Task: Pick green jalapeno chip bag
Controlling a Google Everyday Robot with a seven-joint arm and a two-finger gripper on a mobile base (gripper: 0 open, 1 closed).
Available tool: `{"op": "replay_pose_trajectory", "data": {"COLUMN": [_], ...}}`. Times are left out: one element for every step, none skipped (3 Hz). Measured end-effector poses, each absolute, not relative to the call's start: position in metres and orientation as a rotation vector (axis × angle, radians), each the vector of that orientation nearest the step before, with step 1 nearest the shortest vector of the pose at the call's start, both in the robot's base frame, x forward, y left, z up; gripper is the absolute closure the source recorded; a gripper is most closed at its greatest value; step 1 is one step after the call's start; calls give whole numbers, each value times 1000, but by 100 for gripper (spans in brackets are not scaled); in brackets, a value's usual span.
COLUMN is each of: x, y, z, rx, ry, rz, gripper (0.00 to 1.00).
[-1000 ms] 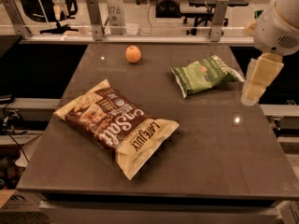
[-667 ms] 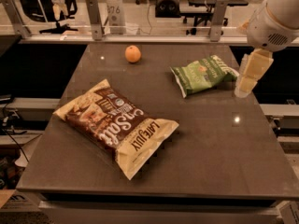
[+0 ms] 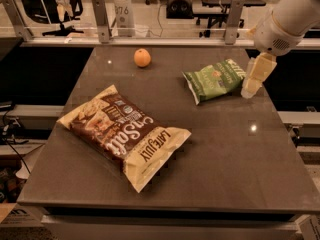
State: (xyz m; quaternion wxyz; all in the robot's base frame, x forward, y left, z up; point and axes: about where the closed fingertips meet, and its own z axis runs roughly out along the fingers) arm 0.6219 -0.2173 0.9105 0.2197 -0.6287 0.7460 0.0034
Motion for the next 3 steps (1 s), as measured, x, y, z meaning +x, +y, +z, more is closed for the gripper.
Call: {"op": "replay_pose_trajectory", "data": {"x": [643, 660, 672], "y": [-224, -234, -240], "z": [891, 871, 856], "rx": [-1714, -1679, -1658], "ry": [2082, 2126, 2157], "rz": [38, 58, 68], "gripper": [0, 0, 0]}}
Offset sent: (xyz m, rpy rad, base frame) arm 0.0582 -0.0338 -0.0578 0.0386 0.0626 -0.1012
